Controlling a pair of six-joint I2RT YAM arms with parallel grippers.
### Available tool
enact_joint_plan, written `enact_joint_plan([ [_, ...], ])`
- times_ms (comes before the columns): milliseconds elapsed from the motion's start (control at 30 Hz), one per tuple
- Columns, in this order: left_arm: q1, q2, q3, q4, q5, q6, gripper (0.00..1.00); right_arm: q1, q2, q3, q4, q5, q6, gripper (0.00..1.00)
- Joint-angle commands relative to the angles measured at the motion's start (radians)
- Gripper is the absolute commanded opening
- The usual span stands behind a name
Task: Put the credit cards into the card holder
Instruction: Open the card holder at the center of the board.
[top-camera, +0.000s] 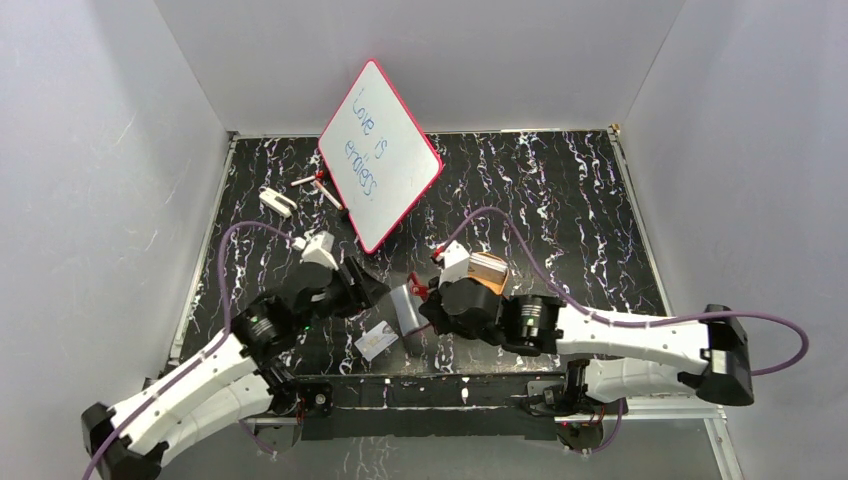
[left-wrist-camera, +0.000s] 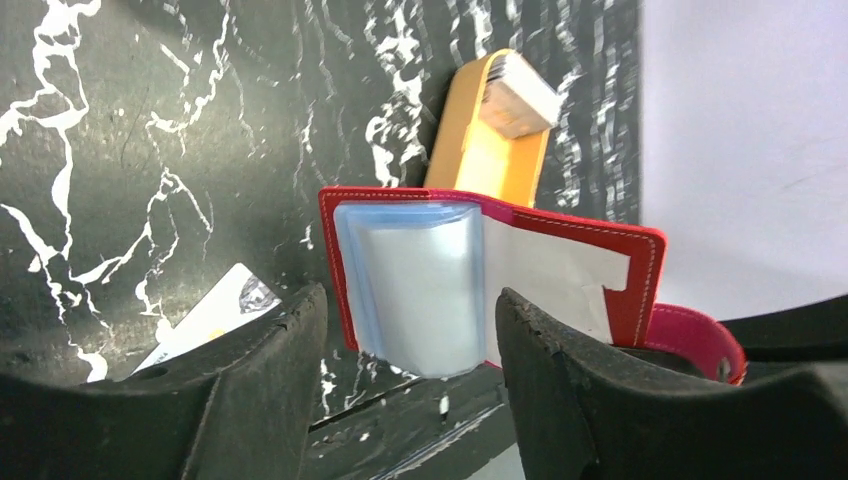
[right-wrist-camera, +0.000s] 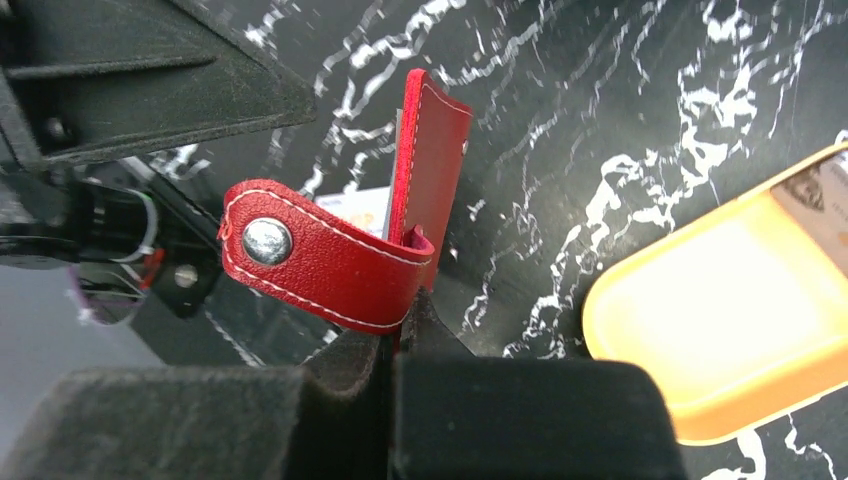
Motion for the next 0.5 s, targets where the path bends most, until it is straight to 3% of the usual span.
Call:
enact_joint_plan([
  [0, -0.004, -0.167, -0.021, -0.048, -0.080, -0.033, 0.62, -0.001, -0.108, 0.070, 0.101, -0.008, -0.083, 0.00],
  [267, -0.005, -0.429, -0.145, 0.317, 0.050, 0.109, 0.78, -0.001, -0.254, 0.130, 0.212, -0.194, -0.199, 0.00],
  [367, -0.003, -0.483, -0.131, 0.360, 0.066, 0.129, 0.90, -0.001, -0.310, 0.146, 0.252, -0.277, -0.240, 0.00],
  [467, -0.004, -0.460, -0.076, 0.364, 0.121, 0.179, 0.94, -0.001, -0.357, 0.148, 0.306, -0.331, -0.267, 0.00],
])
